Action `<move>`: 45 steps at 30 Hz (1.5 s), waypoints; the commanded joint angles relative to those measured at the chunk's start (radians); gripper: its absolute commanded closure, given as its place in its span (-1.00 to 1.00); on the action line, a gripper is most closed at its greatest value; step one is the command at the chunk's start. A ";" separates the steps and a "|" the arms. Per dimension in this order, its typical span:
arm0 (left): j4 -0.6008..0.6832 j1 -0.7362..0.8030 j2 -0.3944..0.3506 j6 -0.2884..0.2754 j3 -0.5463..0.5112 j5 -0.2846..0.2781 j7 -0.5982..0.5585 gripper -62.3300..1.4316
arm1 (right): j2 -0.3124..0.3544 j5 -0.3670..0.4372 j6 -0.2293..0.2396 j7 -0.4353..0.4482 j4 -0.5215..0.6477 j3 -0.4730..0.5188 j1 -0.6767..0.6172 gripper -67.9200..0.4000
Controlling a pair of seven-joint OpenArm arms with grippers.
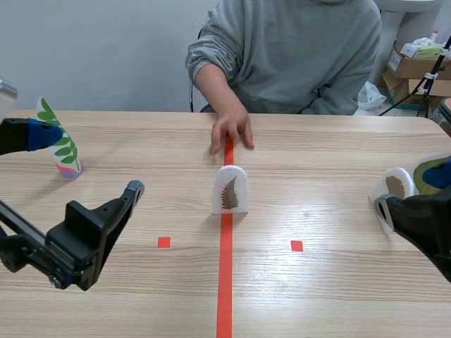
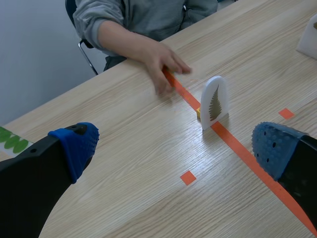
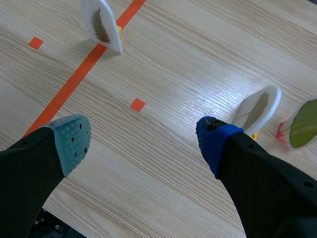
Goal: Do the leaf sorting experiment
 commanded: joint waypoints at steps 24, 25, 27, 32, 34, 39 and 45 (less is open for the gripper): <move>0.005 0.000 0.000 0.004 0.003 -0.006 -0.014 -1.00 | 0.011 -0.019 -0.003 0.015 -0.001 0.001 0.012 -0.30; 0.005 0.000 0.000 0.004 0.003 -0.006 -0.014 -1.00 | 0.011 -0.019 -0.003 0.015 -0.001 0.001 0.012 -0.30; 0.005 0.000 0.000 0.004 0.003 -0.006 -0.014 -1.00 | 0.011 -0.019 -0.003 0.015 -0.001 0.001 0.012 -0.30; 0.005 0.000 0.000 0.004 0.003 -0.006 -0.014 -1.00 | 0.011 -0.019 -0.003 0.015 -0.001 0.001 0.012 -0.30; 0.005 0.000 0.000 0.004 0.003 -0.006 -0.014 -1.00 | 0.011 -0.019 -0.003 0.015 -0.001 0.001 0.012 -0.30; 0.005 0.000 0.000 0.004 0.003 -0.006 -0.014 -1.00 | 0.011 -0.019 -0.003 0.015 -0.001 0.001 0.012 -0.30; 0.005 0.000 0.000 0.004 0.003 -0.006 -0.014 -1.00 | 0.011 -0.019 -0.003 0.015 -0.001 0.001 0.012 -0.30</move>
